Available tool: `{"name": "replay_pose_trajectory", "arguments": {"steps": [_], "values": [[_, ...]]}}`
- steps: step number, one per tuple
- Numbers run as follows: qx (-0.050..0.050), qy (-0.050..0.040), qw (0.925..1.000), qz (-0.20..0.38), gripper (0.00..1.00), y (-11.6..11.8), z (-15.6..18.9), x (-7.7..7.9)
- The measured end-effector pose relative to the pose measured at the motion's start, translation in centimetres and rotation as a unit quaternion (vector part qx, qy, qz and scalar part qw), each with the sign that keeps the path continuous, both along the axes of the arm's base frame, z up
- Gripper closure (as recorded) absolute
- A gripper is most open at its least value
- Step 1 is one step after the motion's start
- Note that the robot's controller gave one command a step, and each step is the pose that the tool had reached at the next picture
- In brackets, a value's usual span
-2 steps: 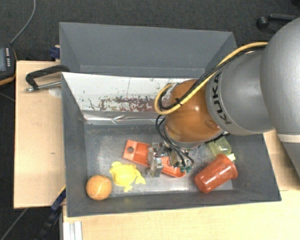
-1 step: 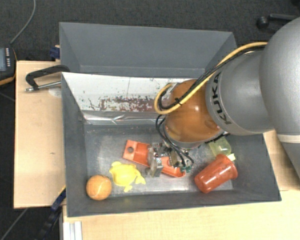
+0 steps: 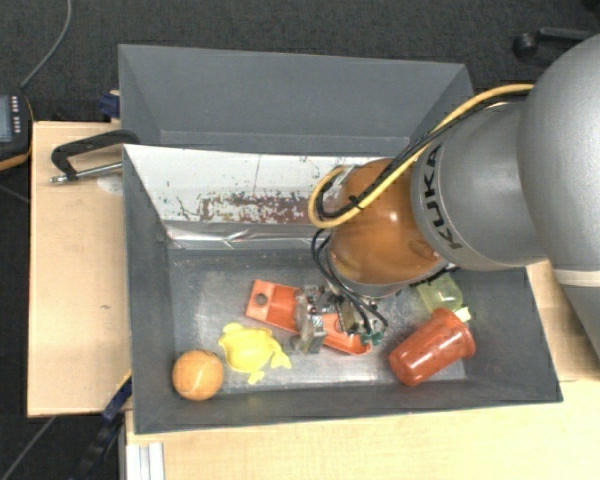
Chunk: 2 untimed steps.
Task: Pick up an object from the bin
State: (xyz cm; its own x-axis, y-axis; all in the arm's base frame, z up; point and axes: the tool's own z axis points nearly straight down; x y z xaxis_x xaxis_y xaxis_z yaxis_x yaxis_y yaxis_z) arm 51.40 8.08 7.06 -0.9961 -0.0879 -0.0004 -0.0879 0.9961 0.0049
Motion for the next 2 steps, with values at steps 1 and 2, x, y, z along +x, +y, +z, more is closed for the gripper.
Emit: {"name": "replay_pose_trajectory", "arguments": {"steps": [1,2], "values": [[0.0,0.0,1.0,0.0,1.0,0.01,0.0,0.0],[0.0,0.0,1.0,0.0,1.0,0.01,0.0,0.0]]}}
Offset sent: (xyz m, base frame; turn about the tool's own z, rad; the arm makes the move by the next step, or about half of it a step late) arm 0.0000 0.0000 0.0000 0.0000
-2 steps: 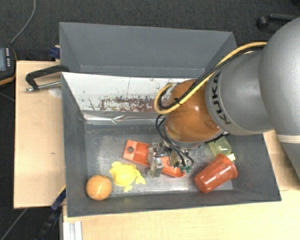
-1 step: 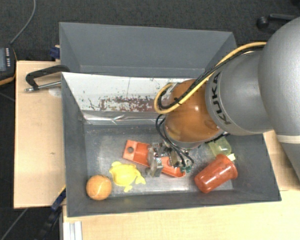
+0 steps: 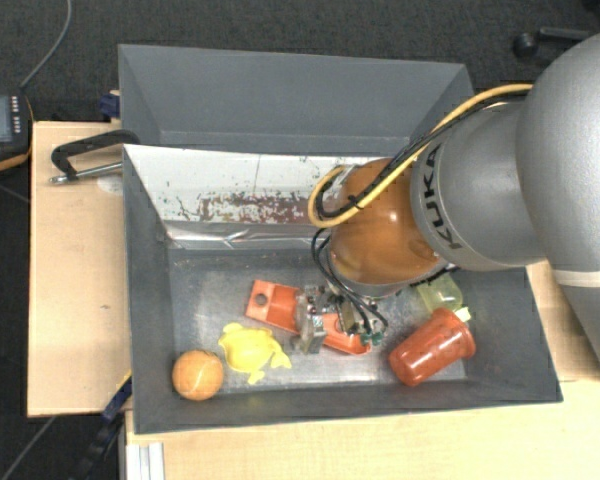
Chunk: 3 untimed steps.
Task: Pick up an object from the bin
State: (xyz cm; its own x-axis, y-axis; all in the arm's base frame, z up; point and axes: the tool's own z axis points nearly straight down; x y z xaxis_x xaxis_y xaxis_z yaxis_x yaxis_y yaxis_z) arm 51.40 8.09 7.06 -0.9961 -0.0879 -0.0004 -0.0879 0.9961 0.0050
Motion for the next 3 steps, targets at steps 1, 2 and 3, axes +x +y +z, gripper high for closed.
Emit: {"name": "replay_pose_trajectory", "arguments": {"steps": [1,2,3], "values": [[0.0,0.0,1.0,-0.003,1.0,-0.2,0.2,-0.4],[0.001,-0.0016,0.9999,-0.012,1.0,-0.3,2.3,-0.7],[0.001,-0.003,0.9999,-0.013,1.0,-0.3,3.9,-0.7]]}}
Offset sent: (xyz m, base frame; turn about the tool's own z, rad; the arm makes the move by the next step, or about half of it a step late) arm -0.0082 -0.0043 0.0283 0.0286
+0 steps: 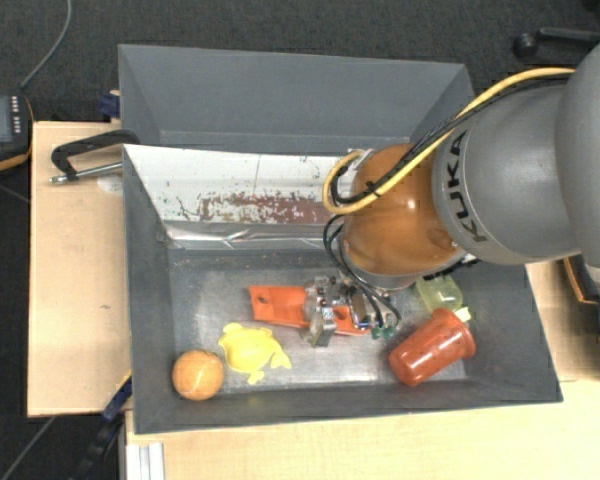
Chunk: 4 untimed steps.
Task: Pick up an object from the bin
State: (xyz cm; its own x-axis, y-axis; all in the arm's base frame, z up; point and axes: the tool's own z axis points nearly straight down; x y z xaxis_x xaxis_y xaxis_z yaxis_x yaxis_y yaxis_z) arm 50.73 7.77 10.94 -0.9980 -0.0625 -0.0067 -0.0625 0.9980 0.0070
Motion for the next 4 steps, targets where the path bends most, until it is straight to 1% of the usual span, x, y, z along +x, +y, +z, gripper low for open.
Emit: {"name": "replay_pose_trajectory", "arguments": {"steps": [1,2,3,4], "values": [[0.001,0.0015,1.0,-0.006,0.0,0.7,0.1,-1.1],[0.001,0.0012,1.0,-0.006,1.0,0.7,0.1,-1.0],[0.001,0.0012,1.0,-0.006,1.0,0.7,0.1,-1.0],[0.002,-0.0001,0.9999,-0.012,1.0,0.5,-2.5,-0.2]]}}
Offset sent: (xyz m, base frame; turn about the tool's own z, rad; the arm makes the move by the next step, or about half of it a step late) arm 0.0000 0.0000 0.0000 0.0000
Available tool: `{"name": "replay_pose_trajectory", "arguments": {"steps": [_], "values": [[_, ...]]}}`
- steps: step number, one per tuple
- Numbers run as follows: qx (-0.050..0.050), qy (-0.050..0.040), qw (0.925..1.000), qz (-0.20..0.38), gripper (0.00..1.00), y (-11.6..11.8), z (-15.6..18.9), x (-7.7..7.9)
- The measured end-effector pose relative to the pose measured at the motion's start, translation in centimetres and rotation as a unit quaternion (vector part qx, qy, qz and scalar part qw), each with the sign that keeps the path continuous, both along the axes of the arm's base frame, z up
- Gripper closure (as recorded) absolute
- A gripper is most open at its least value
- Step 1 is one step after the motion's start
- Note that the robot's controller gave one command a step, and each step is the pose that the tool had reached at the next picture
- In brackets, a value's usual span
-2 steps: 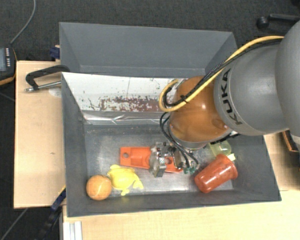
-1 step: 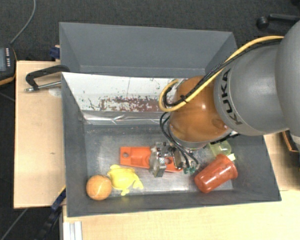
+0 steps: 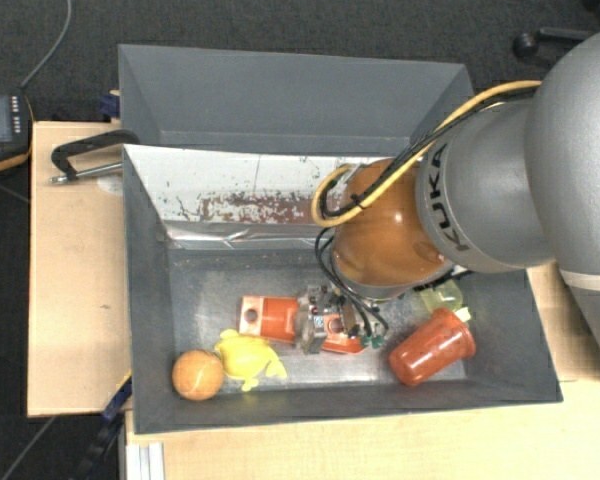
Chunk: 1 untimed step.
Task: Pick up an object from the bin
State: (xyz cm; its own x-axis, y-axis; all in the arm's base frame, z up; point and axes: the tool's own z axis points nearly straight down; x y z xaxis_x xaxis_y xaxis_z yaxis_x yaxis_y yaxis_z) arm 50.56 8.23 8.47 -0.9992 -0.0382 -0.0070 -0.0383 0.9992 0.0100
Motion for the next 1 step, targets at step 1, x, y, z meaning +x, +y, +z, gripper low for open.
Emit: {"name": "replay_pose_trajectory", "arguments": {"steps": [1], "values": [[0.0,-0.0042,0.9999,-0.011,1.0,0.44,-0.94,-0.19]]}}
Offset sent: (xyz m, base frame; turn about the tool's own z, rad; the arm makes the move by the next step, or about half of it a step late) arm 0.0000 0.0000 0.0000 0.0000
